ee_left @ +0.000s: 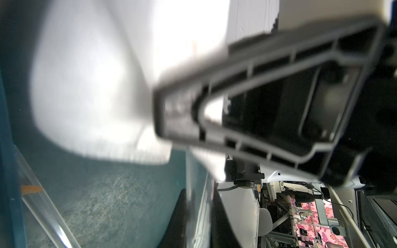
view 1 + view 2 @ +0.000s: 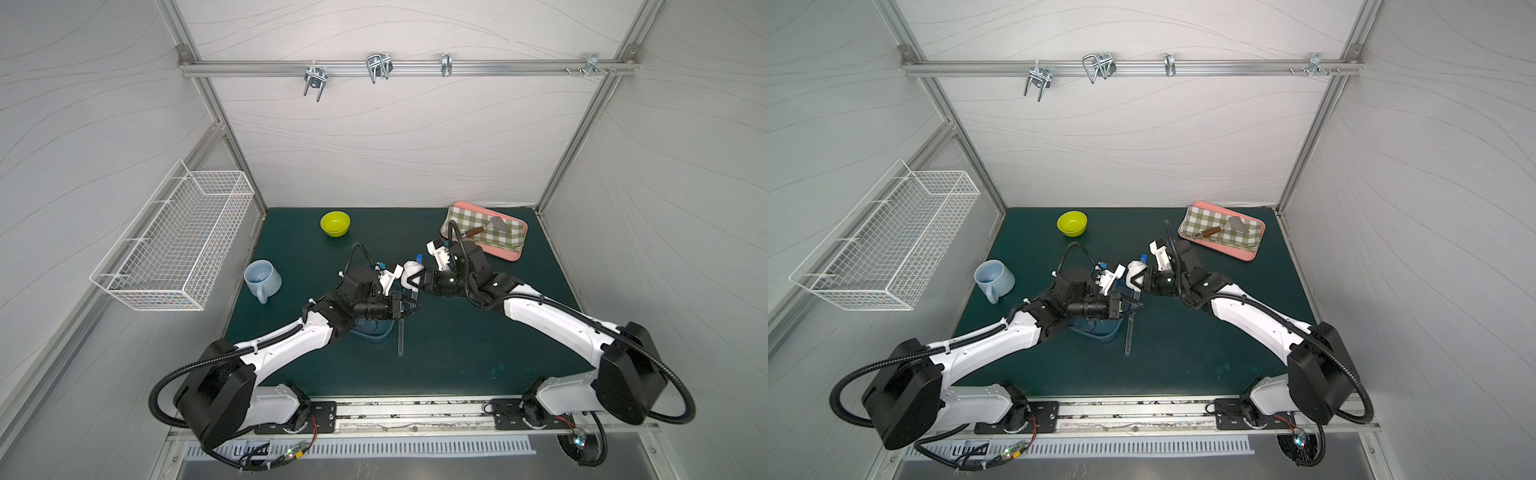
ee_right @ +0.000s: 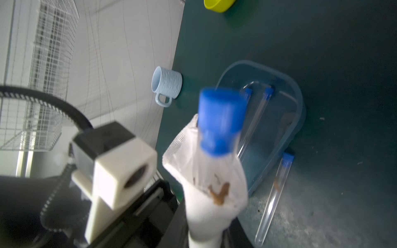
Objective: Wipe the exteriors of test tubes
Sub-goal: Wipe the dirt from the test tube.
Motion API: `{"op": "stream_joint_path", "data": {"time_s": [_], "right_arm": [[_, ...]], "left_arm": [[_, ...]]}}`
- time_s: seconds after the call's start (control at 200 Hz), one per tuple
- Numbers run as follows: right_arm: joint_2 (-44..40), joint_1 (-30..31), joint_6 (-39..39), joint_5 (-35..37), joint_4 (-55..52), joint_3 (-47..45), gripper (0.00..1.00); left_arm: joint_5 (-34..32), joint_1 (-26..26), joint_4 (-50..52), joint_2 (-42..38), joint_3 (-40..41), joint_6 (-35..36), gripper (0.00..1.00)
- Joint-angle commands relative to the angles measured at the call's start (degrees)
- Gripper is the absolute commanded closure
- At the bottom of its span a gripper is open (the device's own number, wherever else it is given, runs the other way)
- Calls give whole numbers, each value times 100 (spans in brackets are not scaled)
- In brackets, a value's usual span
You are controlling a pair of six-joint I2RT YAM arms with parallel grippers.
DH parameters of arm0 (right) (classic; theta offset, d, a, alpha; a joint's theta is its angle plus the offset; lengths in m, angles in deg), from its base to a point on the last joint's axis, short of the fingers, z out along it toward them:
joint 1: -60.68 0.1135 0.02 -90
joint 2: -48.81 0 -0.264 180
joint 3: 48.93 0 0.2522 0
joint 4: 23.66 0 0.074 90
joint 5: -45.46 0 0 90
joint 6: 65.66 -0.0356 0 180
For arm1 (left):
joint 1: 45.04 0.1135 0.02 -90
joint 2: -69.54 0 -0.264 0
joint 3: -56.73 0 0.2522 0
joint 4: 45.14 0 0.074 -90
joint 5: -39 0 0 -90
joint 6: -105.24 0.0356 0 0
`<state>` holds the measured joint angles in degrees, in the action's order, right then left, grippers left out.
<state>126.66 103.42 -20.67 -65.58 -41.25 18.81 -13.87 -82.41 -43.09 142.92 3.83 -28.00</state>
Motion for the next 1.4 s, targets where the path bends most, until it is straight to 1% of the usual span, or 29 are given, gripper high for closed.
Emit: {"op": "stream_joint_path", "data": {"time_s": [0.0, 0.075, 0.145, 0.325, 0.475, 0.625, 0.825, 0.94, 1.05, 1.241, 1.316, 1.396], "right_arm": [[-262, 209, -223, 230, 7, -339, 78], [-313, 220, -268, 320, 80, -440, 78], [-264, 156, -152, 344, 0, -311, 78], [147, -264, 206, -22, -275, 447, 78], [379, -536, 265, -288, -199, 684, 78], [211, -385, 249, -237, -236, 461, 78], [-251, 186, -114, 127, -68, -302, 78], [-334, 205, -137, 214, -68, -407, 78], [-212, -59, 74, 102, -164, -84, 78], [452, -565, 474, -341, -328, 766, 78], [595, -612, 498, -431, -304, 910, 78], [558, -586, 414, -463, -198, 820, 78]], "left_arm": [[79, 55, -357, -117, -84, 0, 97], [76, 56, -378, -102, -84, -13, 97], [84, 60, -394, -89, -77, -26, 97], [93, 62, -394, -96, -66, -41, 97], [87, 62, -394, -138, -67, -37, 97], [50, 56, -369, -160, -66, -36, 97], [63, 63, -395, -113, -96, -40, 97], [92, 64, -394, -89, -103, -37, 97], [111, 63, -386, -95, -96, -44, 97], [93, 65, -385, -156, -85, -52, 97], [93, 63, -344, -164, -119, -33, 97], [96, 64, -276, -171, -156, 13, 97]]}}
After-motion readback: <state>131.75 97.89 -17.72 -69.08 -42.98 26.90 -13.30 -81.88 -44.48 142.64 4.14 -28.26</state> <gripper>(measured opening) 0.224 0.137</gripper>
